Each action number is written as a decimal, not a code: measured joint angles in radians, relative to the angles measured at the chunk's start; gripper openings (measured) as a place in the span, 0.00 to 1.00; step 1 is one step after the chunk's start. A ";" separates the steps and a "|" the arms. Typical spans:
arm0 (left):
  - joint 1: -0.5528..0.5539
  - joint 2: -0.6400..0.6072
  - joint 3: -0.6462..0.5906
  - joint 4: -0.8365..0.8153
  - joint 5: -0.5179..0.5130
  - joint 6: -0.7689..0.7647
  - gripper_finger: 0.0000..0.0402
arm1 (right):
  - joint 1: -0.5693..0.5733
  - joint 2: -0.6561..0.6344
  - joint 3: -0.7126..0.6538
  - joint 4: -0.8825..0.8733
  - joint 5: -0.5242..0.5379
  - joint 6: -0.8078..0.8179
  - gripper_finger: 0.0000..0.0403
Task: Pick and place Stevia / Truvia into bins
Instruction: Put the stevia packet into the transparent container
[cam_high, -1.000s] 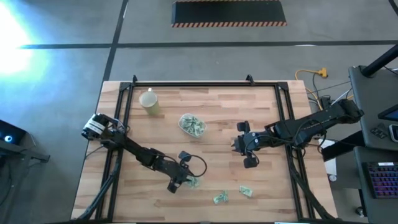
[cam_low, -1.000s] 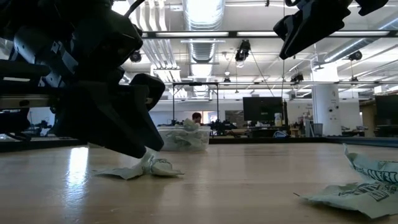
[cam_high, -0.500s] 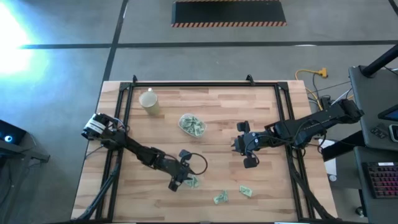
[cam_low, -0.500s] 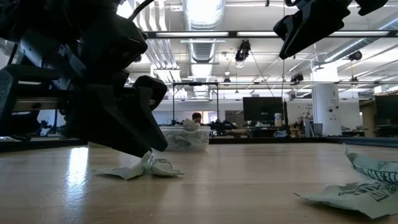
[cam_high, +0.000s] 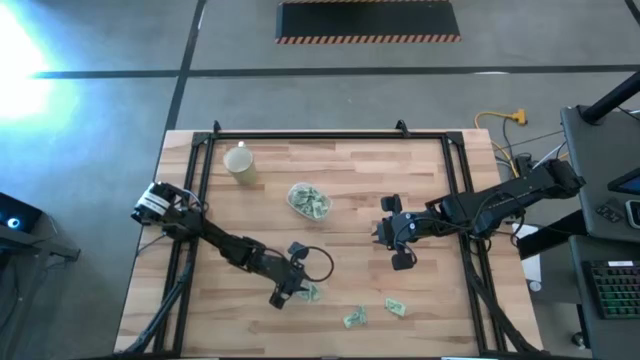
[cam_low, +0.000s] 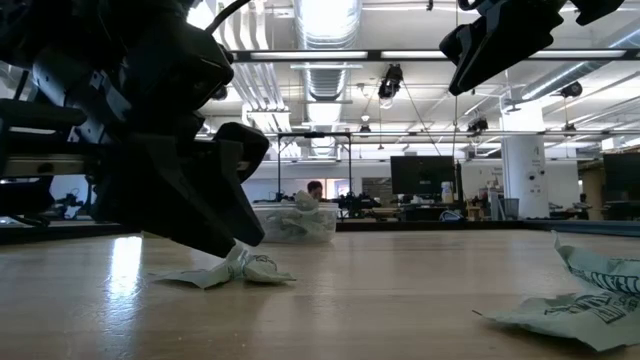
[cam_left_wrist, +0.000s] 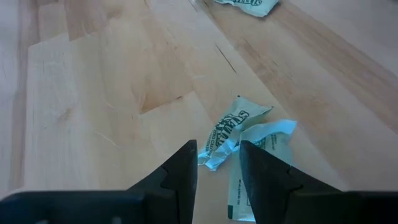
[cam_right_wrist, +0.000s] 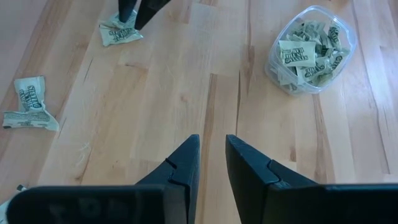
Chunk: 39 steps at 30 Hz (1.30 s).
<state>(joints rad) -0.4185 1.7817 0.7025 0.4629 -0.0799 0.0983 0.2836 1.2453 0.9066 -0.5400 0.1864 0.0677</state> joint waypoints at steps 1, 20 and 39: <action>0.000 0.000 0.000 0.000 0.000 0.010 0.26 | 0.000 0.000 0.000 0.000 0.000 0.000 0.17; 0.019 0.061 0.010 0.047 0.003 0.023 0.26 | 0.000 0.000 -0.004 0.007 0.000 0.000 0.17; 0.019 0.056 0.008 0.045 0.021 0.070 0.25 | 0.000 0.000 -0.011 0.008 0.000 -0.001 0.17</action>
<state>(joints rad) -0.3992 1.8374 0.7105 0.5081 -0.0585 0.1684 0.2832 1.2453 0.8951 -0.5323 0.1867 0.0672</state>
